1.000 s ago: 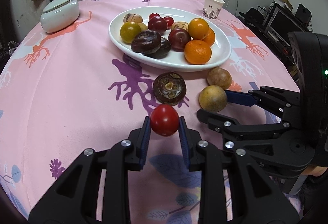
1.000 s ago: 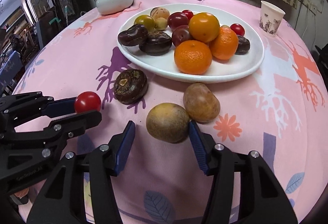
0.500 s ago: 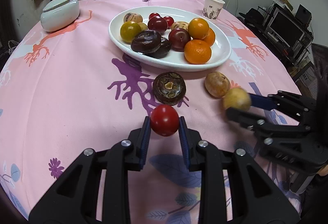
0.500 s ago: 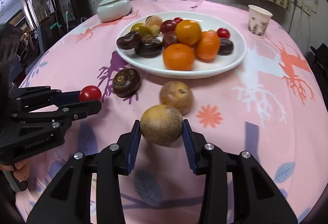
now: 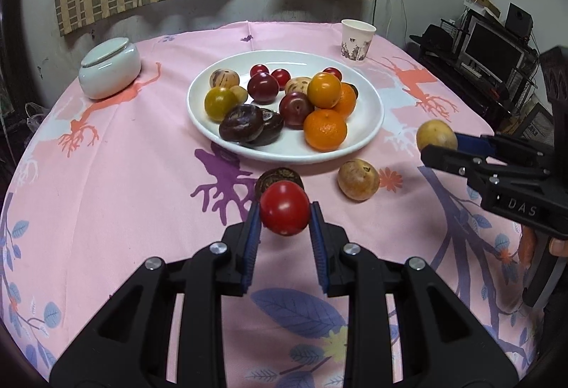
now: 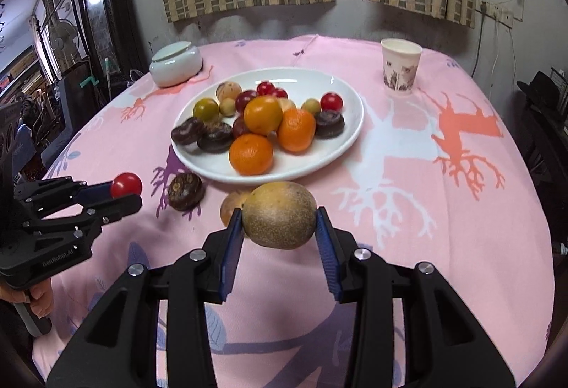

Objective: Organize fruits
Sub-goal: 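Carry the tomato and brown fruit over the white plate and open both tools, then move both open tools back toward the last fruits, then grasp a dark brown fruit with the left tool while the right tool grasps a brown speckled fruit, then carry both fruits over the white plate and open both tools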

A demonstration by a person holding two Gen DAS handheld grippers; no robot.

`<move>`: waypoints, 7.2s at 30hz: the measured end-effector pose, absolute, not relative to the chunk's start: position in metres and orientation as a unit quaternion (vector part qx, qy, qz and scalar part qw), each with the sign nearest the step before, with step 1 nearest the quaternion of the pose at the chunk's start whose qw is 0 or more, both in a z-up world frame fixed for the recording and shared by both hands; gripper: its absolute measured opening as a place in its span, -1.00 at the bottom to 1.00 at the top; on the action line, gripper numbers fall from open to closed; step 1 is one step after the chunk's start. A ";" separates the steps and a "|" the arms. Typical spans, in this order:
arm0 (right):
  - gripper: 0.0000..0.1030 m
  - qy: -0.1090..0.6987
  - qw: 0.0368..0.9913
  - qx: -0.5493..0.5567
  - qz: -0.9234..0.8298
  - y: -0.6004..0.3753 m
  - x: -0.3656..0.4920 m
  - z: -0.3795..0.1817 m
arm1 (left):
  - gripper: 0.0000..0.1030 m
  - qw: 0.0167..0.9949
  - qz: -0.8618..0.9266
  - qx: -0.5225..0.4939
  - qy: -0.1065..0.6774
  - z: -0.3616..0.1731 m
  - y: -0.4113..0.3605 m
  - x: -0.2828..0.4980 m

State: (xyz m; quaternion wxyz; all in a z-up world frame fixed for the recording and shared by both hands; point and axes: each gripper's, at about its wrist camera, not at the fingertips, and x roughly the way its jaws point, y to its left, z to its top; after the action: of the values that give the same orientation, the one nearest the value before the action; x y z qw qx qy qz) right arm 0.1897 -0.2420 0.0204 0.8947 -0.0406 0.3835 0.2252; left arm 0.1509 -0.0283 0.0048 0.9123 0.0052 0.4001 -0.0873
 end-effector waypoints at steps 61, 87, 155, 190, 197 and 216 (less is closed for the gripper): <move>-0.12 0.431 0.869 0.050 0.240 -0.233 0.299 -0.006 | 0.08 0.914 -0.048 -0.010 0.403 0.016 -0.043 0.268; 0.29 0.386 0.890 -0.036 0.240 -0.232 0.197 0.022 | 0.24 0.912 -0.067 -0.012 0.403 0.013 -0.036 0.184; 0.32 0.452 0.868 -0.064 0.197 -0.183 0.217 -0.036 | -0.17 0.906 -0.067 -0.009 0.418 -0.025 -0.019 0.142; -0.24 0.420 0.874 -0.019 0.243 -0.227 0.178 -0.017 | -0.03 0.893 -0.037 -0.034 0.448 -0.046 -0.020 0.176; -0.24 0.417 0.871 -0.031 0.256 -0.221 0.172 -0.016 | -0.19 0.895 -0.035 -0.029 0.444 -0.044 -0.021 0.172; -0.24 0.368 0.898 -0.051 0.234 -0.217 0.185 0.020 | -0.19 0.917 -0.057 -0.011 0.394 0.017 -0.026 0.177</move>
State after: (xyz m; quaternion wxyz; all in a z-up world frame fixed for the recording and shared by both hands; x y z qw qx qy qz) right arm 0.1848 -0.2169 0.0197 0.8983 -0.0513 0.3683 0.2341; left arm 0.1771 -0.0257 0.0168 0.9174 -0.0114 0.3936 -0.0573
